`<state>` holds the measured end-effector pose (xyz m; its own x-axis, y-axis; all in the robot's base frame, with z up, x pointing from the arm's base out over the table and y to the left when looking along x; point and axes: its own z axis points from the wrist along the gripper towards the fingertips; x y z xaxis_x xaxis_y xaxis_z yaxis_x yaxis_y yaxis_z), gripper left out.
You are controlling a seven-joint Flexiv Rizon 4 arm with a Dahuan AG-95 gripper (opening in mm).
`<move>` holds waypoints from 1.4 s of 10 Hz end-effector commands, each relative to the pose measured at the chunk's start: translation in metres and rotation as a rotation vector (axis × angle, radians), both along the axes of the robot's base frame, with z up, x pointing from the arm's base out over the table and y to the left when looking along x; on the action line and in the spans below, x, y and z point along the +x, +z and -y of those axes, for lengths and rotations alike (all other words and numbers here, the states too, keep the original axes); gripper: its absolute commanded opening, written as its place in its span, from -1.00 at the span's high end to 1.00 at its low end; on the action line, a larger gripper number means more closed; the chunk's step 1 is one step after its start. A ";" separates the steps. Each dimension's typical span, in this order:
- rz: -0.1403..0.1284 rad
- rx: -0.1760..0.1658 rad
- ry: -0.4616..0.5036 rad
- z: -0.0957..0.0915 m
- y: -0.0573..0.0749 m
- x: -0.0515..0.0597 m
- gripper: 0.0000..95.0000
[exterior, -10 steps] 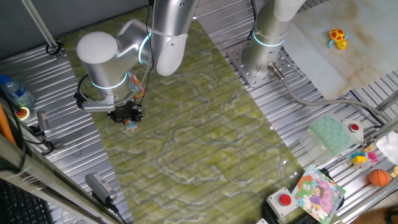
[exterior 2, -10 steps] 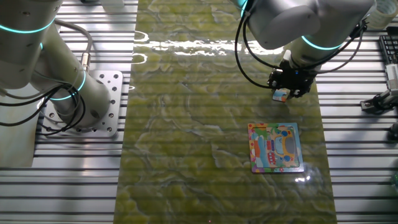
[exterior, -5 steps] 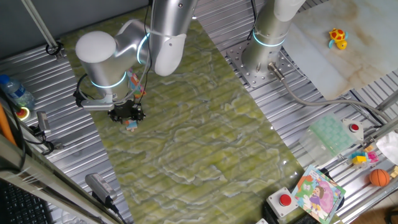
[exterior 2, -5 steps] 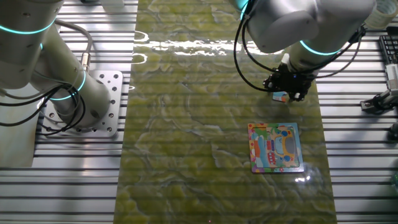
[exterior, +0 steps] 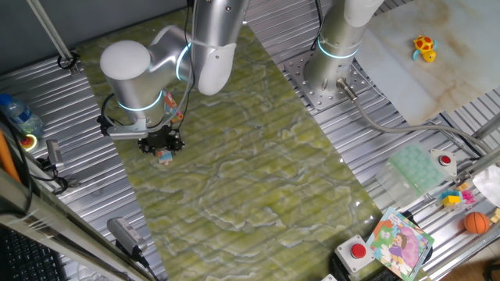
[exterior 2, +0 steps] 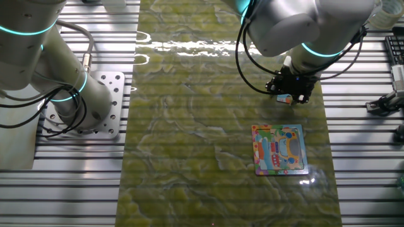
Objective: Assemble one piece of a puzzle
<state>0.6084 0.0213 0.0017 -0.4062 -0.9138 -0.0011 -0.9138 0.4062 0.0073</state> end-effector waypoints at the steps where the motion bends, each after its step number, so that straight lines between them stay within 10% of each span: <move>1: 0.010 0.000 0.000 -0.001 0.003 0.000 -0.20; 9: 0.044 -0.005 -0.009 -0.001 0.001 0.000 -0.20; 10: 0.045 -0.005 -0.008 -0.001 0.001 0.000 0.20; 14: 0.035 0.000 -0.016 -0.001 0.002 0.000 0.20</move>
